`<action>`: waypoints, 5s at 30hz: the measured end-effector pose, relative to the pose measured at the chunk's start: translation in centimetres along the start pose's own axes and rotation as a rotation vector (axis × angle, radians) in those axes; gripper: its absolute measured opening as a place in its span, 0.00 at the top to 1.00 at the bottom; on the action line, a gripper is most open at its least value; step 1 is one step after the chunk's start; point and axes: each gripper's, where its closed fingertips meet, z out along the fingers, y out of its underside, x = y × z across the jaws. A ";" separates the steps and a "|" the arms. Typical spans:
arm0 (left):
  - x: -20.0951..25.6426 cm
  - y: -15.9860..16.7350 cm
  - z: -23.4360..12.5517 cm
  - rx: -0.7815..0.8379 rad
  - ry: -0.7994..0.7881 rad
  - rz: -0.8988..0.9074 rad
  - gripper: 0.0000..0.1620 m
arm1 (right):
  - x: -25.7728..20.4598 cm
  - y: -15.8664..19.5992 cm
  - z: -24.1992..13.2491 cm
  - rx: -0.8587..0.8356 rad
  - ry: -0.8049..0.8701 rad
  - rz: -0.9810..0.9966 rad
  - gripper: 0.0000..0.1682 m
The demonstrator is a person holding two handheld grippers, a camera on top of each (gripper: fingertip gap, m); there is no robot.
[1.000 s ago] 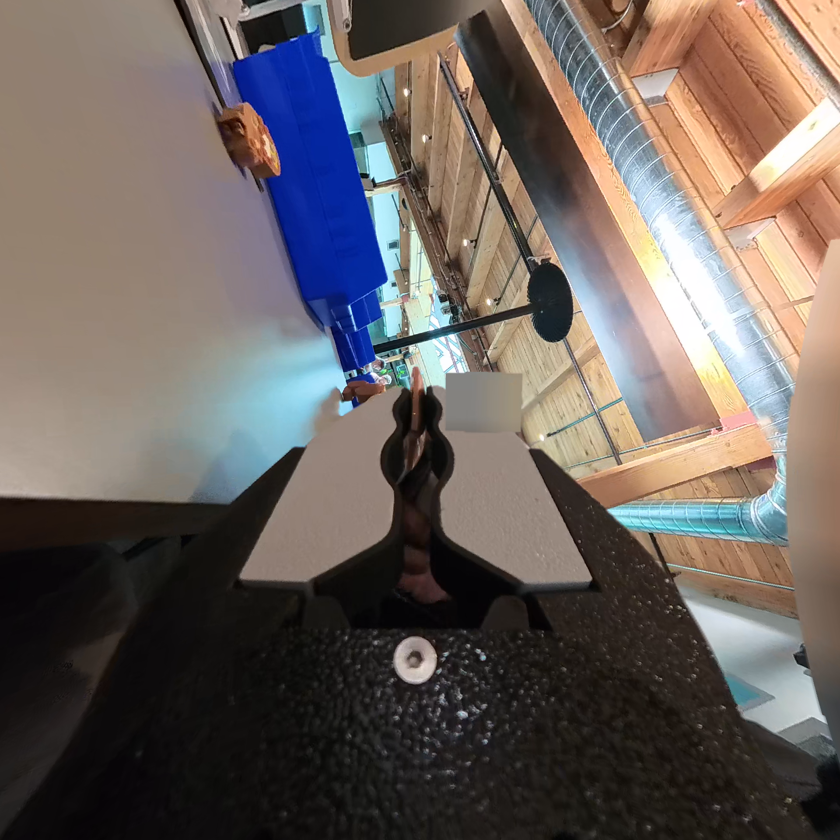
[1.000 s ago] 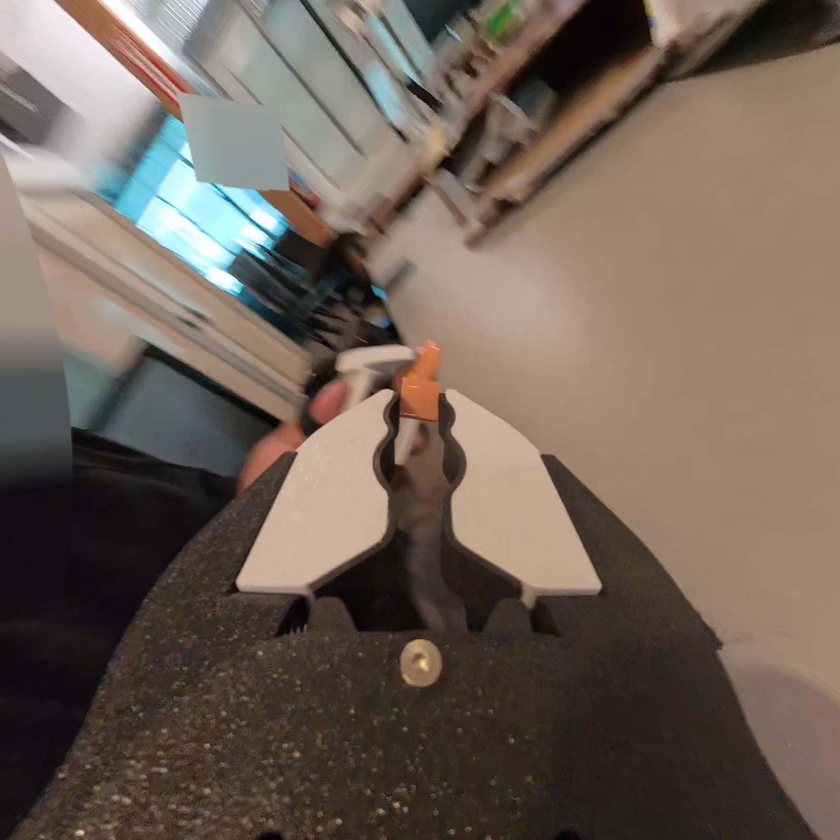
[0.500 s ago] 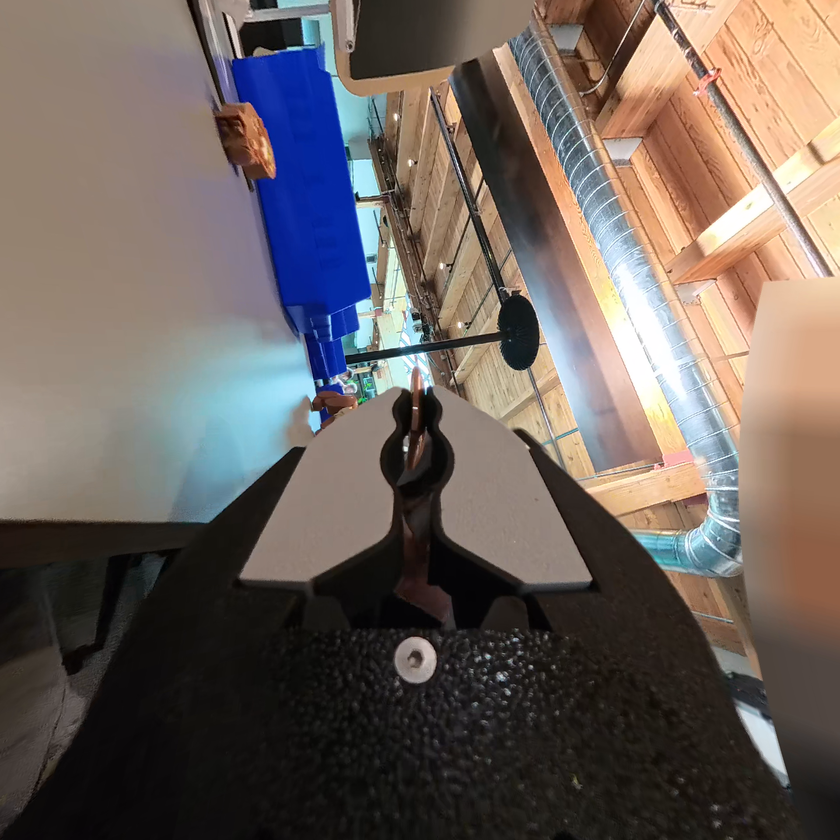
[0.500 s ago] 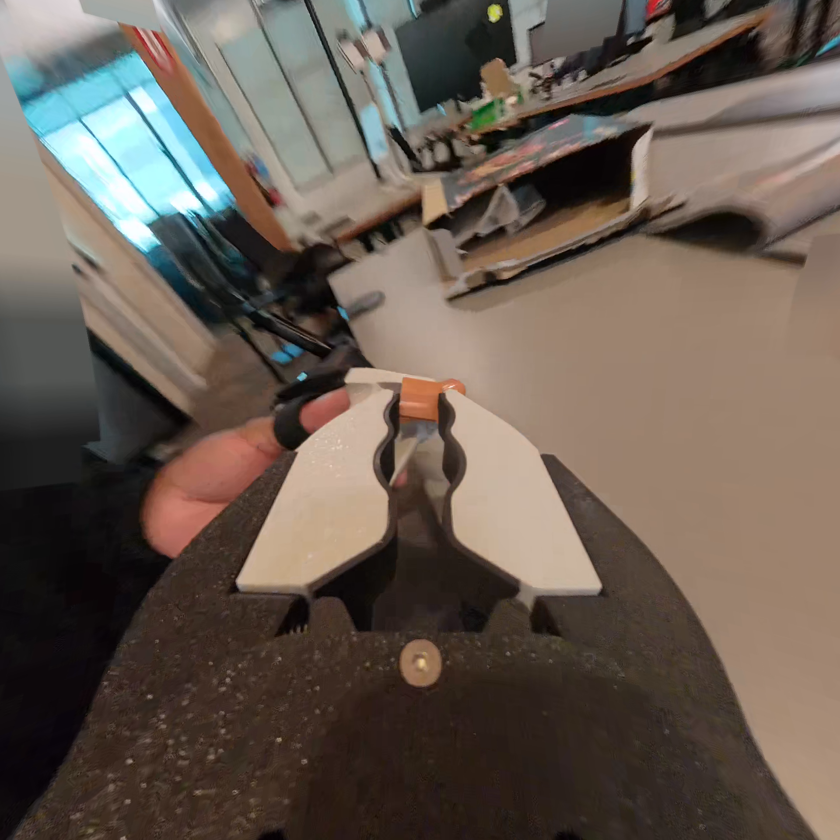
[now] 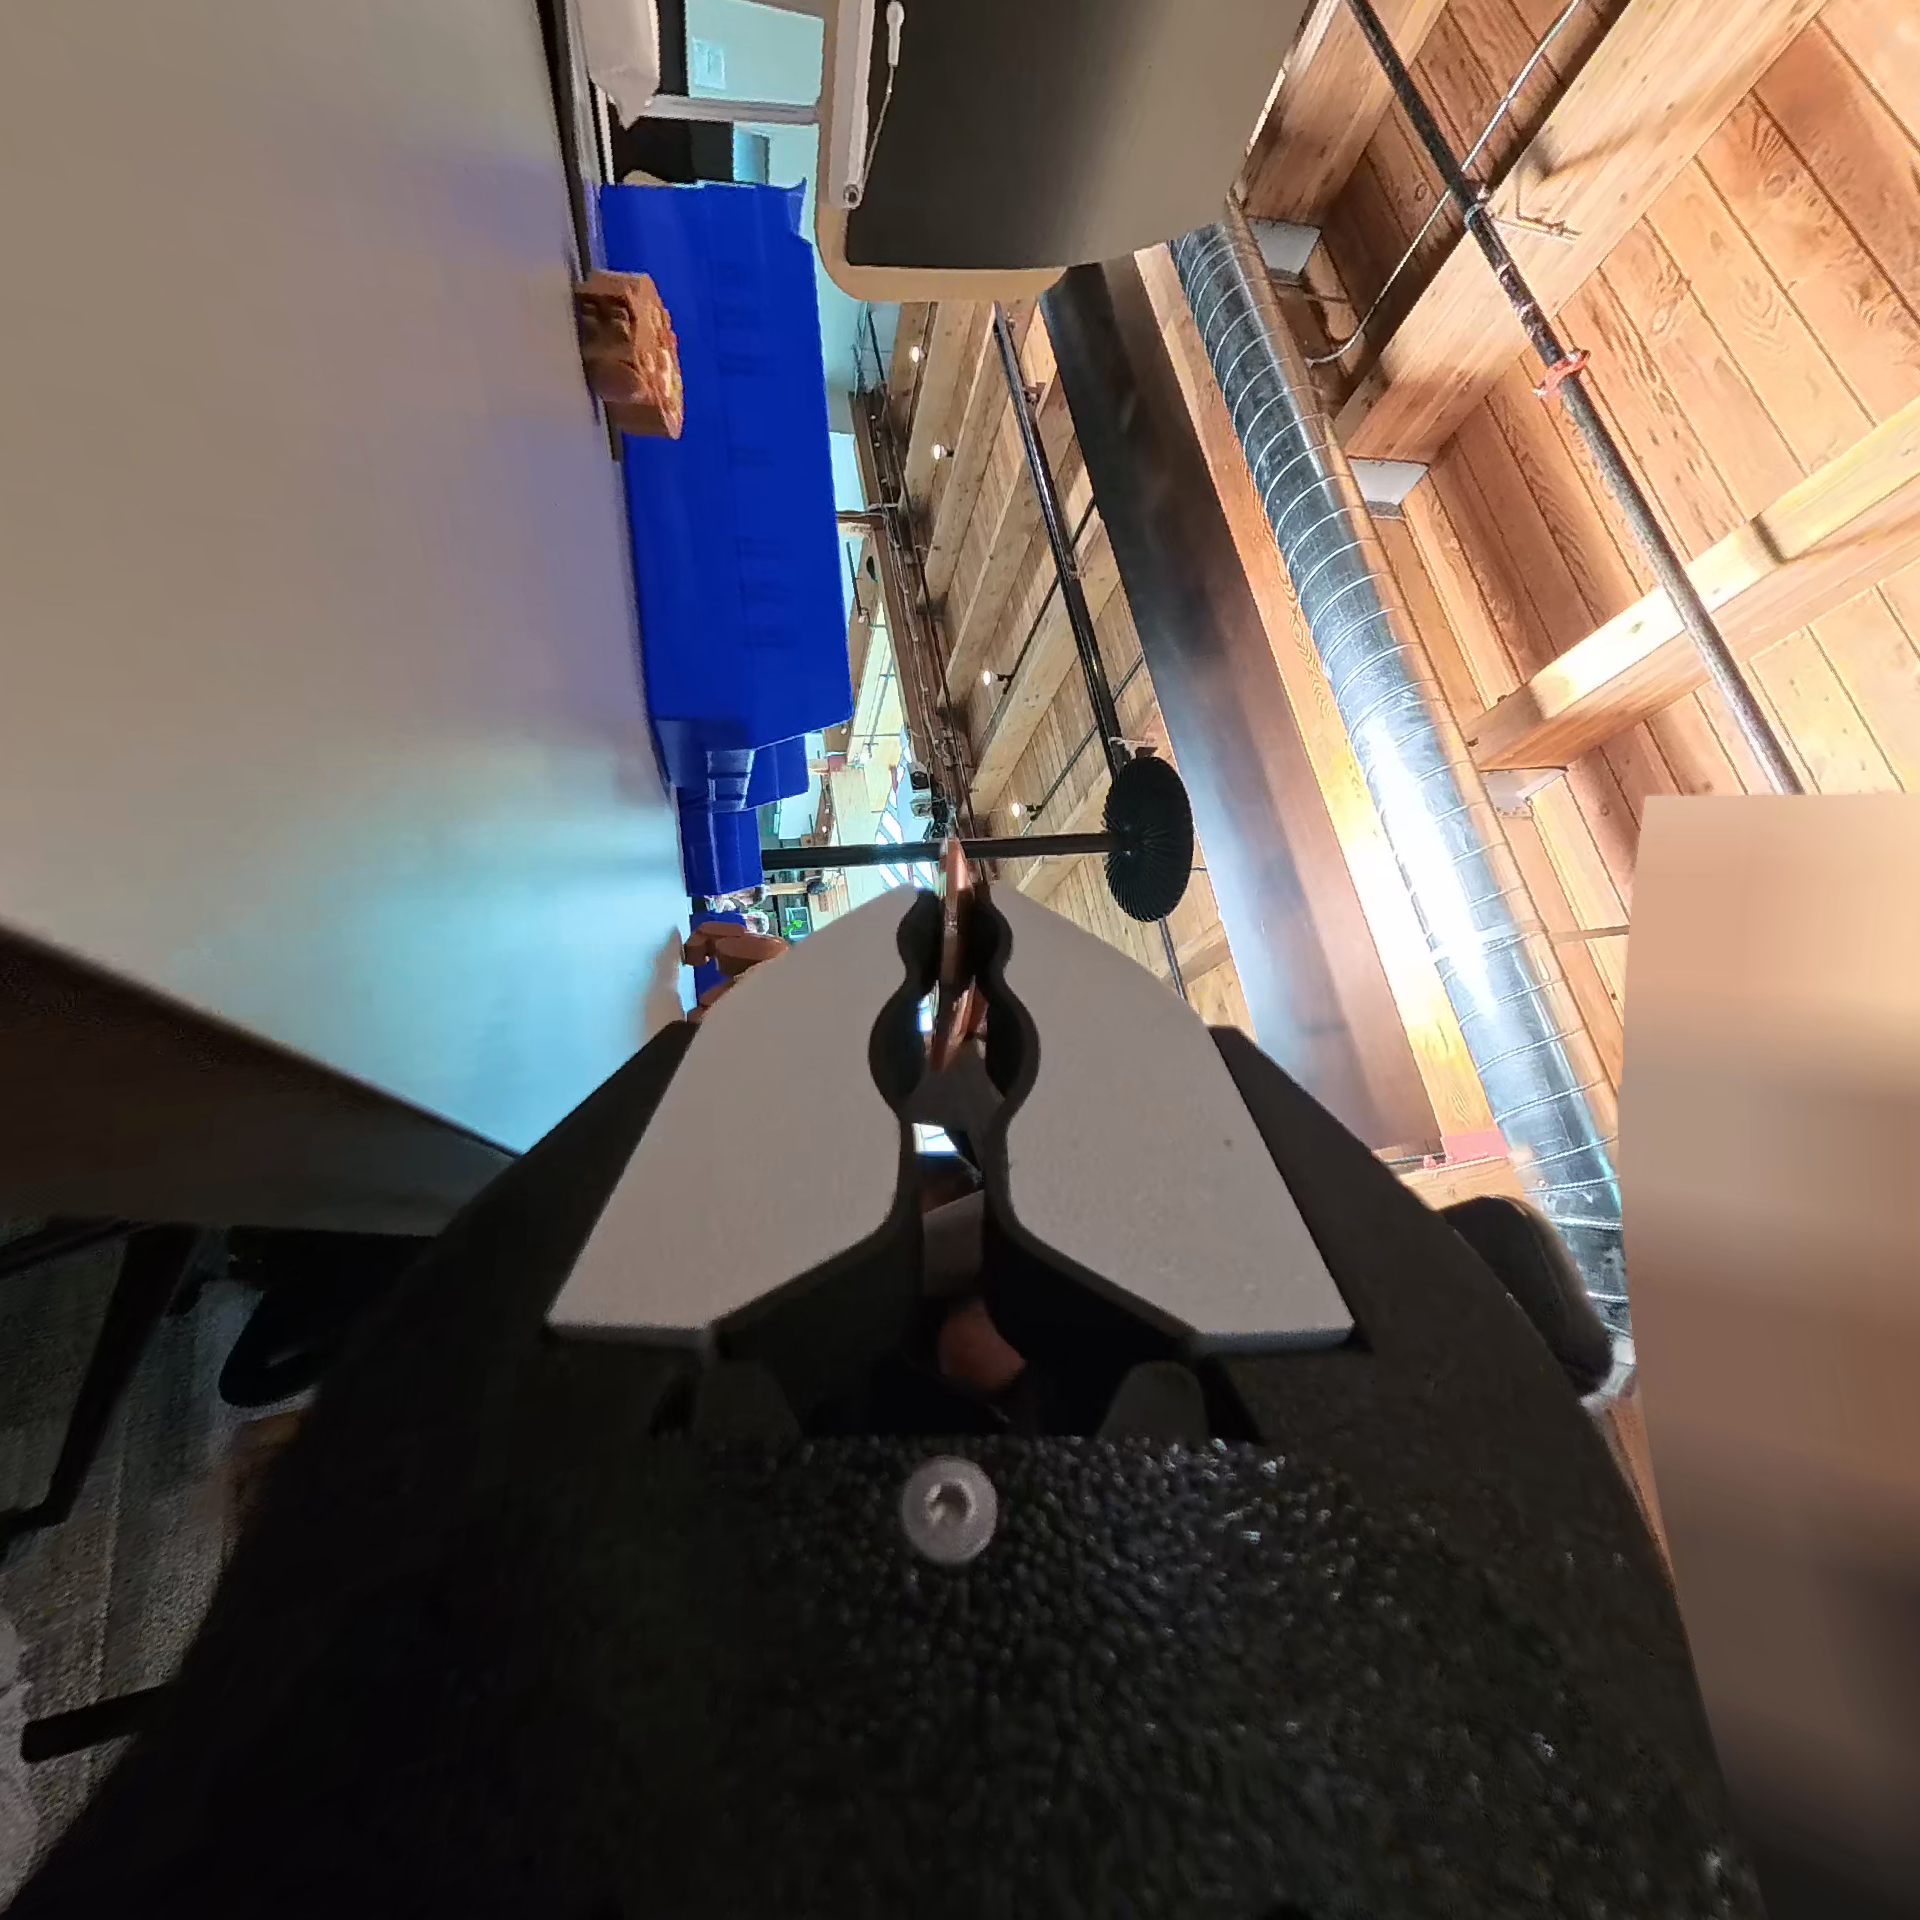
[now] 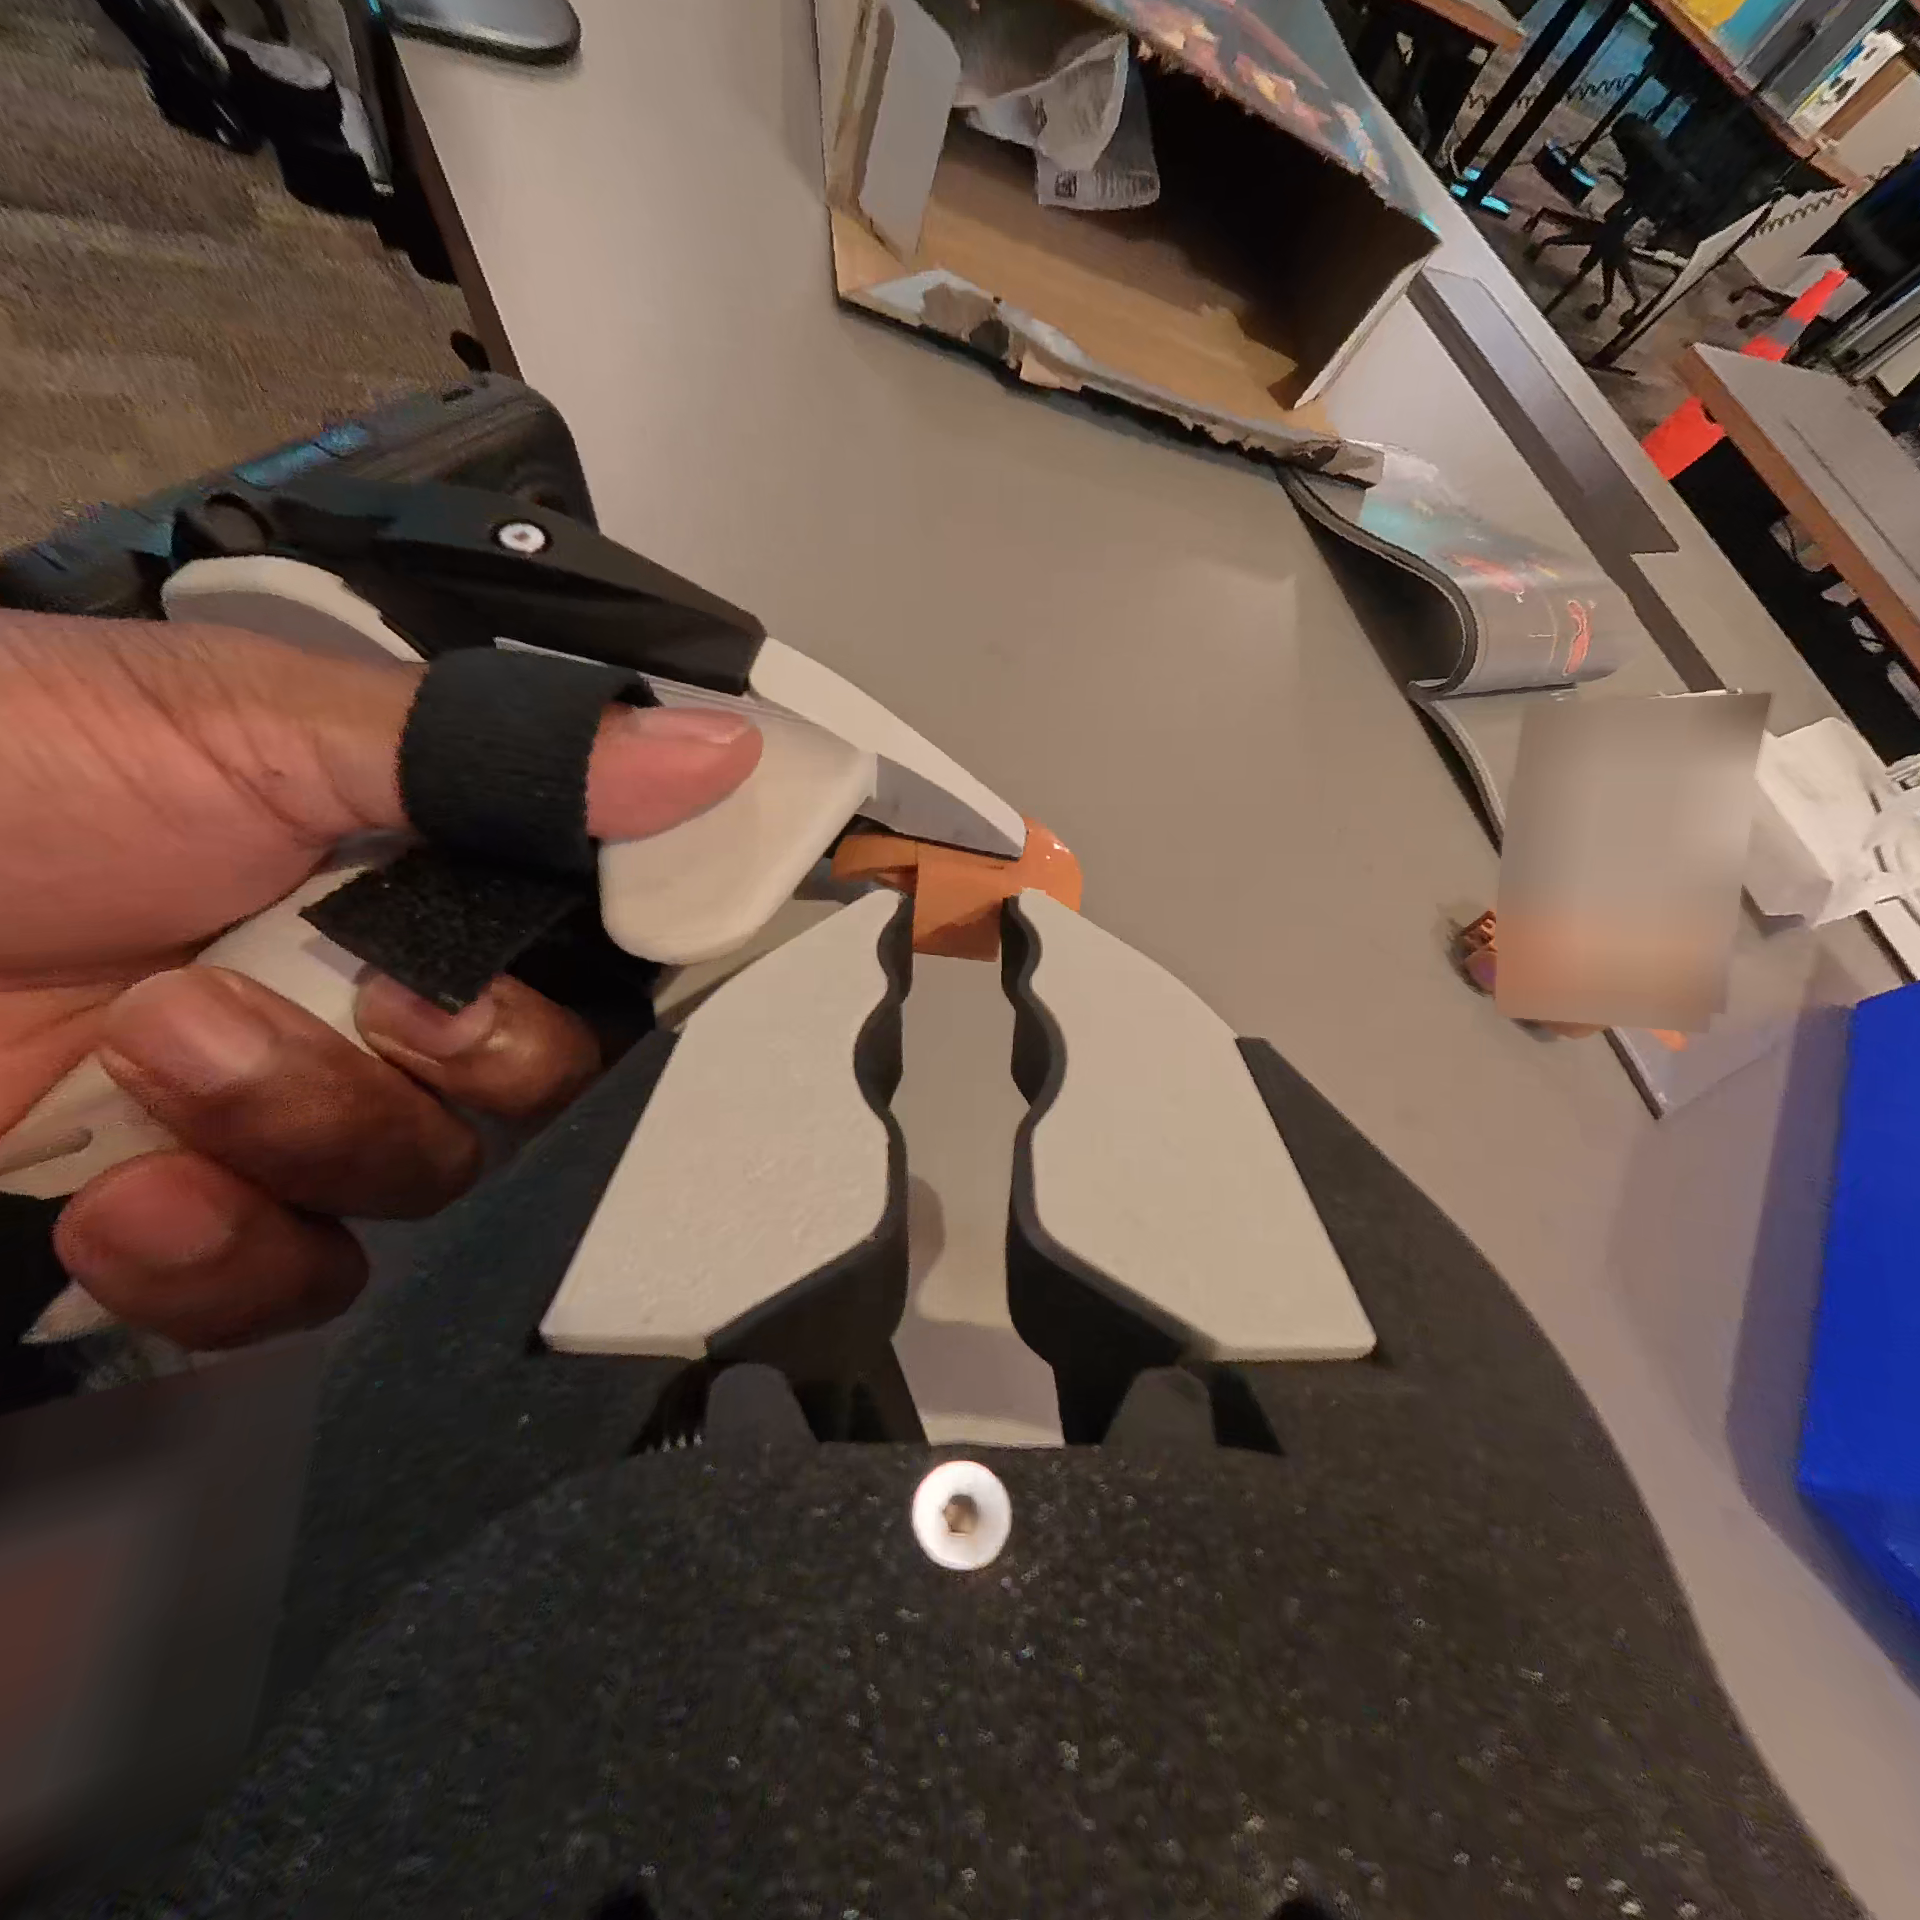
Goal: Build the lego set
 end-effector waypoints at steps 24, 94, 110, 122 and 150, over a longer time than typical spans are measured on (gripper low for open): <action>-0.4 -0.3 -0.1 0.015 -0.039 0.037 0.97 | 0.1 0.5 0.8 -0.085 0.102 -0.162 0.91; 1.6 0.8 -0.9 -0.247 0.082 0.402 0.96 | -0.4 -0.9 -0.1 -0.060 0.074 -0.198 0.91; 1.8 1.0 -1.1 -0.267 0.075 0.465 0.96 | -0.6 -1.1 -0.4 -0.045 0.071 -0.196 0.91; 2.1 0.7 -1.3 -0.204 0.086 0.430 0.97 | -0.7 -1.6 -0.3 -0.022 0.109 -0.227 0.91; 2.7 -0.3 -1.1 -0.092 0.165 0.190 0.97 | -0.4 -1.5 -0.8 0.043 0.057 -0.078 0.86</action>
